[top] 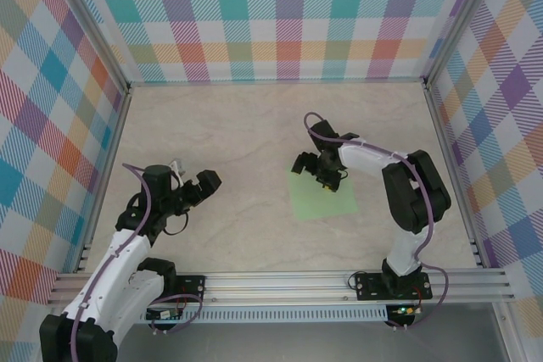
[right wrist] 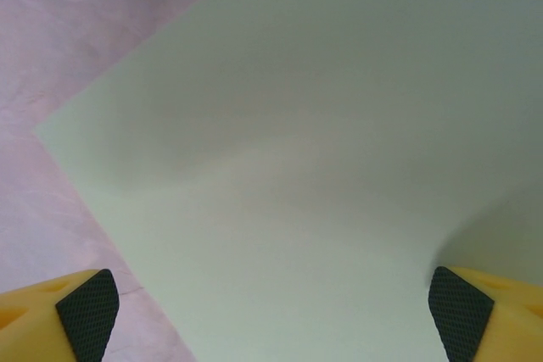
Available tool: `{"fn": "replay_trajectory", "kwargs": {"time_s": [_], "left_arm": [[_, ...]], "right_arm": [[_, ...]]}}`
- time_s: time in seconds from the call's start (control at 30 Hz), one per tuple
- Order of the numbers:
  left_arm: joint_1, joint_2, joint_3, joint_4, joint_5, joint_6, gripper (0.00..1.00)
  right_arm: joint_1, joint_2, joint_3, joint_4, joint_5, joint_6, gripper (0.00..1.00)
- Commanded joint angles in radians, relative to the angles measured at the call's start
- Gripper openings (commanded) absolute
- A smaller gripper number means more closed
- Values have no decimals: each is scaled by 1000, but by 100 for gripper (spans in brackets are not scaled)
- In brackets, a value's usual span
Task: Fold a paper plane with a square sheet of paper (pick it up from the middle)
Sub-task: Move the square sheet of paper to the center of the table.
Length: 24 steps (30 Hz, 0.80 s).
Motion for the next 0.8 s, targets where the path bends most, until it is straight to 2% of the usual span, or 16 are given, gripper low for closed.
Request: {"fn": "replay_trajectory", "kwargs": {"time_s": [0.0, 0.13, 0.3, 0.5, 0.77], "left_arm": [[-13, 3, 73, -100, 0, 62, 100], [-13, 6, 162, -243, -50, 154, 100], [-14, 39, 226, -276, -26, 113, 100], [-12, 80, 266, -336, 23, 143, 100], [-12, 81, 284, -401, -5, 183, 100]], "right_arm": [[-8, -37, -34, -62, 66, -77, 97], [-11, -18, -96, -16, 6, -86, 96], [-6, -8, -167, 68, -67, -22, 95], [30, 3, -178, 117, -96, 70, 96], [55, -2, -162, 187, -163, 155, 96]]}}
